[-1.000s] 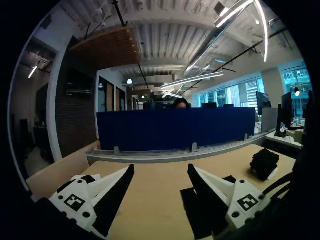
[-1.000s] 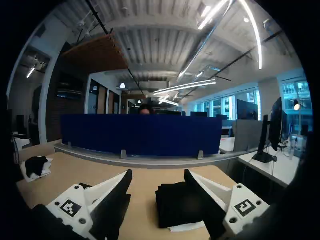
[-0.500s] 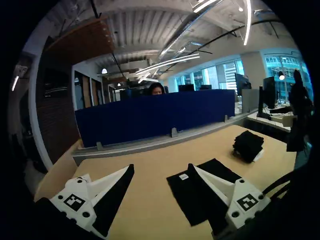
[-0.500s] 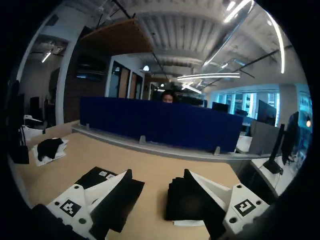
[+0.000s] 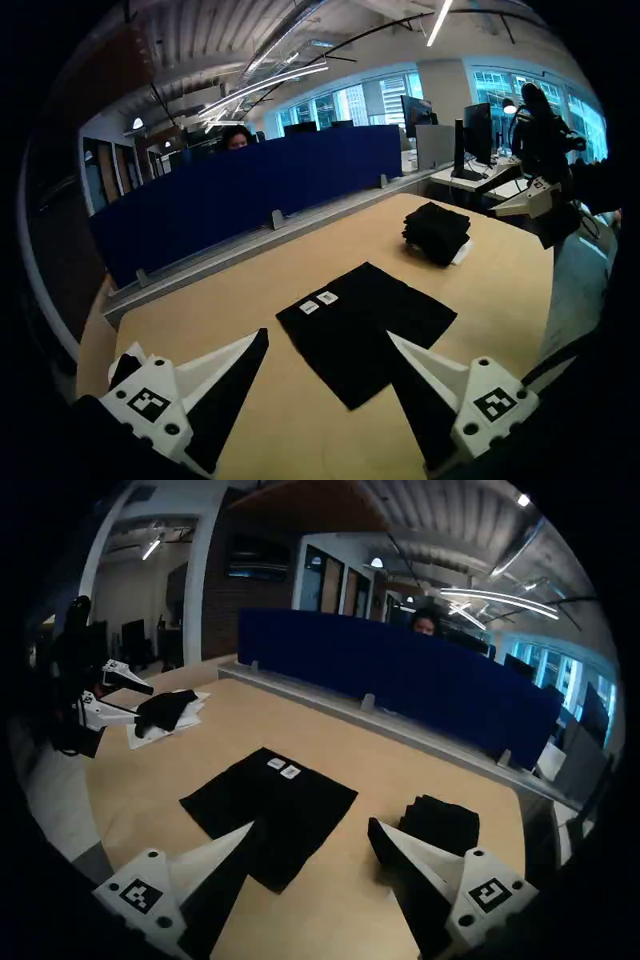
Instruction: Fold towel
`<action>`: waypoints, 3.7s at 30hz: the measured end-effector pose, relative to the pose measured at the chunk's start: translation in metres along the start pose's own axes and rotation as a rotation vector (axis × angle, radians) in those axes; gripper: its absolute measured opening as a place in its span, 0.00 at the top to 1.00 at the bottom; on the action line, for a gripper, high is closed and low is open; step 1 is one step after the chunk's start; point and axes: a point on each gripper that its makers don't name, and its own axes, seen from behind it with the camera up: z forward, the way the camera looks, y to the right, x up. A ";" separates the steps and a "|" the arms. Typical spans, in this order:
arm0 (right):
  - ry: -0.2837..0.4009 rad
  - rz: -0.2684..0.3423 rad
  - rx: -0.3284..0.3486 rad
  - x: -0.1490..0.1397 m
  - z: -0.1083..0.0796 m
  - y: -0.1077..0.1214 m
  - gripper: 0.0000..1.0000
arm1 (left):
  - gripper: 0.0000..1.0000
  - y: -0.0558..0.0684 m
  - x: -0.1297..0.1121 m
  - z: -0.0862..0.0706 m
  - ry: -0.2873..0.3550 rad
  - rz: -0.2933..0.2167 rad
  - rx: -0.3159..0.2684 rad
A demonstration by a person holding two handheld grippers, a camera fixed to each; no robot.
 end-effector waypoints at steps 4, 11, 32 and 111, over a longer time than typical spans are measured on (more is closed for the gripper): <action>-0.003 -0.004 0.018 -0.003 0.005 -0.003 0.00 | 0.01 0.005 -0.007 0.004 -0.013 0.003 -0.003; -0.031 -0.024 0.039 -0.025 0.018 -0.010 0.00 | 0.01 0.017 -0.027 0.016 -0.043 0.025 -0.027; -0.176 -0.010 0.108 -0.133 0.101 -0.046 0.00 | 0.01 0.053 -0.146 0.089 -0.216 0.010 -0.182; -0.400 0.053 0.138 -0.210 0.105 -0.071 0.86 | 0.90 0.058 -0.210 0.104 -0.435 0.010 -0.213</action>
